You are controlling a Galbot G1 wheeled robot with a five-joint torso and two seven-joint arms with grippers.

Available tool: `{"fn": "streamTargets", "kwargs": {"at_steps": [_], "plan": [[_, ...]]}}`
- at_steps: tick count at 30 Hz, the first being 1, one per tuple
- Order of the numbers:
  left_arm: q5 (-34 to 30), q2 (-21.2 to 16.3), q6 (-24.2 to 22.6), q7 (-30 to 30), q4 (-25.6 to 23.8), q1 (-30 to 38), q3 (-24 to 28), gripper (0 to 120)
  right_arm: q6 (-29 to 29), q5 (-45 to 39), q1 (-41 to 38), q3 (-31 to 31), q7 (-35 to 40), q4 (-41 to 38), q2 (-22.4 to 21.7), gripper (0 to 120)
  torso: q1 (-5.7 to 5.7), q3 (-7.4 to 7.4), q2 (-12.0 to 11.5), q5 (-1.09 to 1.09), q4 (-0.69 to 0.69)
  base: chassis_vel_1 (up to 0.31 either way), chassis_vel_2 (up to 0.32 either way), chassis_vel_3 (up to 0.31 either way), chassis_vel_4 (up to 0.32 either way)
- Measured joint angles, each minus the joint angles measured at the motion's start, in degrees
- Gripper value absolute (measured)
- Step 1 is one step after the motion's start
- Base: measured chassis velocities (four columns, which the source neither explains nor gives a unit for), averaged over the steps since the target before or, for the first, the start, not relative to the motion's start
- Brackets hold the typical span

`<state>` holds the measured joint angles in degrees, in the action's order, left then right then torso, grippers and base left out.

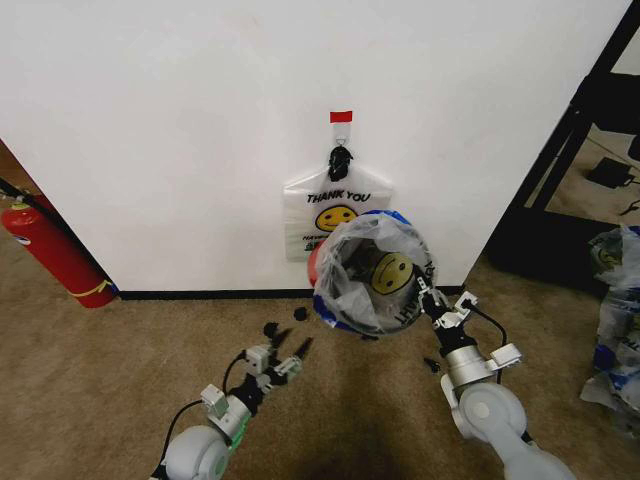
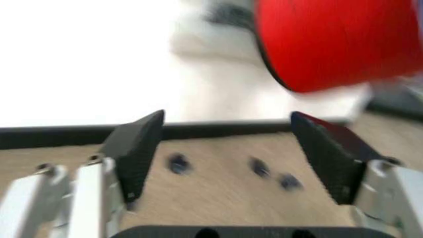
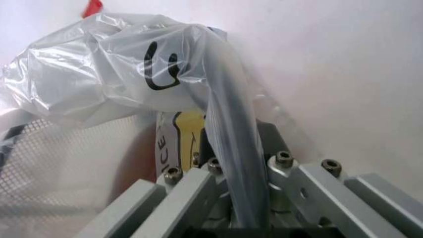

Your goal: Pick up the garbage bag from the wall and place it over the trash bin.

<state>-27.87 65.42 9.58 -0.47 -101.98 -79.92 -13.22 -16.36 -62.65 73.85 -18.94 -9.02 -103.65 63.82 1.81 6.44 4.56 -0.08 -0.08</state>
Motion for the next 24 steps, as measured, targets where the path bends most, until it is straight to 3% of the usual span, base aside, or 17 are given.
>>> {"fn": "streamTargets", "kwargs": {"at_steps": [3, 7, 9, 11, 17, 23, 24], "plan": [[1.9, -1.8, 3.4, -5.9, -8.1, -5.5, -0.1, 93, -4.6, 7.8, 0.1, 1.8, -0.2, 4.2, 1.2, 1, 0.00, 0.00, 0.0, 0.04, -0.02, 0.000, 0.000, 0.000, 0.000], [6.8, -3.3, 6.7, -7.3, -14.2, -11.5, 2.7, 80, -8.5, 14.3, -1.3, 4.6, -0.5, 8.3, 3.1, 1, -0.01, -0.01, 0.0, 0.04, 0.02, 0.000, 0.000, 0.000, 0.000], [7.2, -3.2, 6.7, -7.6, -14.9, -11.9, 3.2, 78, -8.8, 15.0, -1.6, 5.1, -0.5, 8.7, 3.4, 1, -0.01, -0.01, 0.0, 0.04, 0.02, 0.000, 0.000, 0.000, 0.000], [8.5, -1.8, 5.9, -8.8, -18.3, -12.7, 6.5, 66, -10.3, 18.3, -2.9, 7.4, -0.1, 11.0, 4.9, 1, -0.01, 0.00, 0.0, 0.02, 0.00, 0.000, 0.000, 0.000, 0.000], [9.2, 0.6, 3.5, -9.3, -19.8, -11.2, 9.4, 48, -11.4, 21.4, -3.6, 10.5, 0.7, 12.9, 6.7, 1, -0.01, 0.00, 0.0, 0.03, 0.00, 0.000, 0.000, 0.000, 0.000], [7.6, 5.2, -1.9, -15.1, -15.2, -6.6, 9.2, 21, -14.5, 27.2, -3.0, 13.7, 1.0, 15.2, 9.2, 1, 0.00, 0.00, 0.0, 0.02, -0.01, 0.000, 0.000, 0.000, 0.000], [7.6, 5.2, -1.9, -15.1, -15.2, -6.6, 9.2, 21, -14.5, 27.2, -3.0, 13.7, 1.0, 15.2, 9.2, 1, 0.00, 0.00, 0.0, 0.02, -0.01, 0.000, 0.000, 0.000, 0.000]]}}
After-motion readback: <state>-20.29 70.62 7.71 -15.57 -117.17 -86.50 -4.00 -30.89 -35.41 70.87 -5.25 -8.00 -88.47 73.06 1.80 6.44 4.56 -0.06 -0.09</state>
